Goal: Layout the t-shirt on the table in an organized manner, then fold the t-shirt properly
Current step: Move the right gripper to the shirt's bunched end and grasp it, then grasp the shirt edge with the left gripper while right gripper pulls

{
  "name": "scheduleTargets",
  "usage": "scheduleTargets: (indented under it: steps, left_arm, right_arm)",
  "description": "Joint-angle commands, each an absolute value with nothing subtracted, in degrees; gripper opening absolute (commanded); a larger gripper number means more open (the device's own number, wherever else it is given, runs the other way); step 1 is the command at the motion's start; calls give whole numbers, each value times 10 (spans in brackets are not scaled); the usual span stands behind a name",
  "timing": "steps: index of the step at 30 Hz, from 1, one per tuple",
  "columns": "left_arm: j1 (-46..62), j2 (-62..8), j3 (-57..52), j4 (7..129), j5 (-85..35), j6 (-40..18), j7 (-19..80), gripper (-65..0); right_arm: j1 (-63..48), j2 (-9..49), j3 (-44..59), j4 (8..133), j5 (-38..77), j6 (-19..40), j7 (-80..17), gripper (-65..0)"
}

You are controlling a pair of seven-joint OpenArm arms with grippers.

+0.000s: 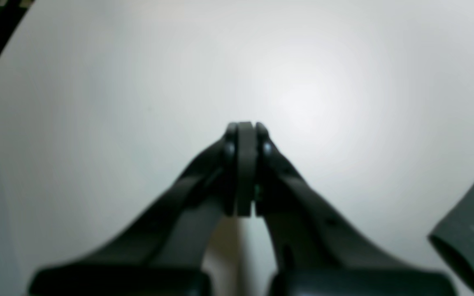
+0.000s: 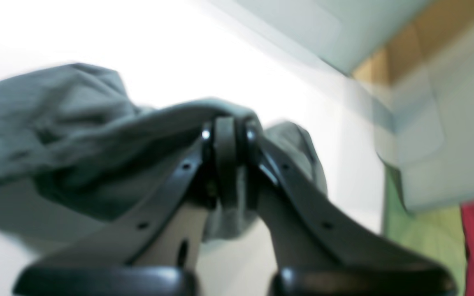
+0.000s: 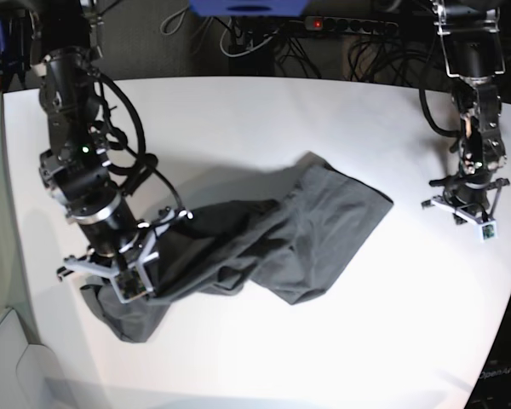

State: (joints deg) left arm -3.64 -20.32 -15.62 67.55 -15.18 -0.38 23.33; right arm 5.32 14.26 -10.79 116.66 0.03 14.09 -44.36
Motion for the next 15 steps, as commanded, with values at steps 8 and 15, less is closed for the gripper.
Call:
scheduleTargets:
  steps: [8, 15]
  left_arm:
    - [-48, -213, -160, 695, -155, -2, 222, -648]
    - [-45, -188, -154, 823, -155, -2, 224, -648]
  right_arm:
    - [-9, 169, -70, 1167, 0, 139, -426, -650]
    - [-81, 187, -69, 1166, 0, 139, -426, -650]
